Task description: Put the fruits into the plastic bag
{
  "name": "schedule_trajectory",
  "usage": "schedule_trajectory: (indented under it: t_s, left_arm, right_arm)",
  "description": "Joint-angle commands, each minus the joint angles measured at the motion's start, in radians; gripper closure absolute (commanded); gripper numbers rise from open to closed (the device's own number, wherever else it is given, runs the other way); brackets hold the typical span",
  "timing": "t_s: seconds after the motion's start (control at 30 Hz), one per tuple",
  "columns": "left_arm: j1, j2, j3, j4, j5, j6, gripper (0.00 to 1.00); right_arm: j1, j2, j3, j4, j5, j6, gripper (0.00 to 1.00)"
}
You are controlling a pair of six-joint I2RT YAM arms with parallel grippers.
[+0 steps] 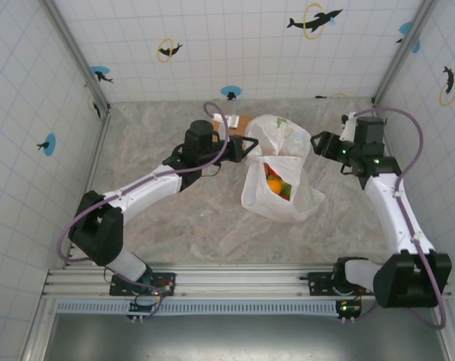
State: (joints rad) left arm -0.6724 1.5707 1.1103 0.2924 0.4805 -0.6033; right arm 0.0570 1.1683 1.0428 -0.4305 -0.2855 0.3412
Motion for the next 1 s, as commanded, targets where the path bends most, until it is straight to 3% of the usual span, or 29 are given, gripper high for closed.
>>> schedule_trajectory:
  t_s: [0.0,0.33,0.57,0.8,0.97]
  left_arm:
    - [0.004,-0.020,-0.009,0.003,-0.028,-0.021,1.00]
    - [0.004,-0.020,-0.023,0.017,-0.039,-0.062,1.00]
    - [0.004,-0.017,-0.035,0.011,-0.053,-0.071,1.00]
    - [0.003,-0.020,-0.036,0.011,-0.065,-0.071,1.00]
    - [0.004,-0.024,-0.032,0.003,-0.072,-0.063,1.00]
  right_arm:
    - [0.051,-0.078,0.024,-0.111,0.048,-0.042,0.16]
    - [0.326,-0.337,-0.091,-0.178,0.028,-0.022,0.11]
    - [0.425,-0.494,-0.213,-0.195,0.049,0.029,0.11]
    - [0.550,-0.471,-0.279,-0.122,0.116,0.051,0.14]
    - [0.712,-0.396,-0.274,-0.140,0.324,0.024,0.16]
